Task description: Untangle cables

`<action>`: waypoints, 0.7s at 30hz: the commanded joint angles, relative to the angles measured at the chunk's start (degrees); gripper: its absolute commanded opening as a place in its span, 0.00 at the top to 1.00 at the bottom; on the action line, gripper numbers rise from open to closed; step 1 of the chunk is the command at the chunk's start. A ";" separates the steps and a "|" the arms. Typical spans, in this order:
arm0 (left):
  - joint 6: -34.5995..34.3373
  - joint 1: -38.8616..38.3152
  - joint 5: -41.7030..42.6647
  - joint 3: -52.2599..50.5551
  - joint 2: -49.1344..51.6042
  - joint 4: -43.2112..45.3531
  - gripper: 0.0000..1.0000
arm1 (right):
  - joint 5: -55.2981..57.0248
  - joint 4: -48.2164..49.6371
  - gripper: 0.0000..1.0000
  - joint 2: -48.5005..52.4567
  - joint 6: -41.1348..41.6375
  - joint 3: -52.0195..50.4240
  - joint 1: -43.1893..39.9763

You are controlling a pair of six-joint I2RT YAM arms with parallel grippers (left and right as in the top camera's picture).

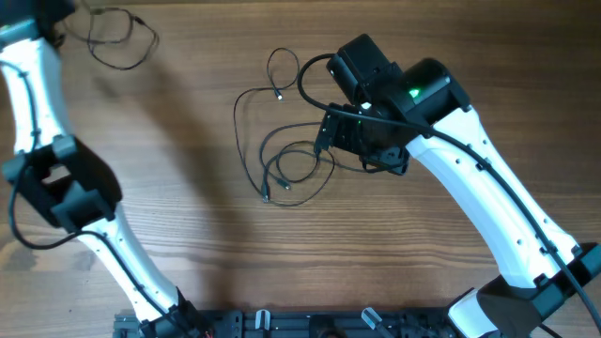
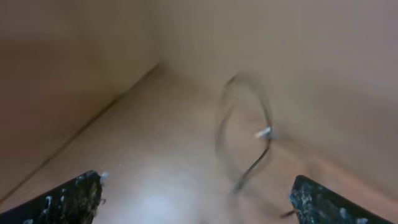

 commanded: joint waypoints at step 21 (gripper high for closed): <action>-3.63 -6.93 0.20 -1.95 14.36 2.14 0.03 | 1.38 0.57 0.02 0.50 -1.09 -0.15 0.22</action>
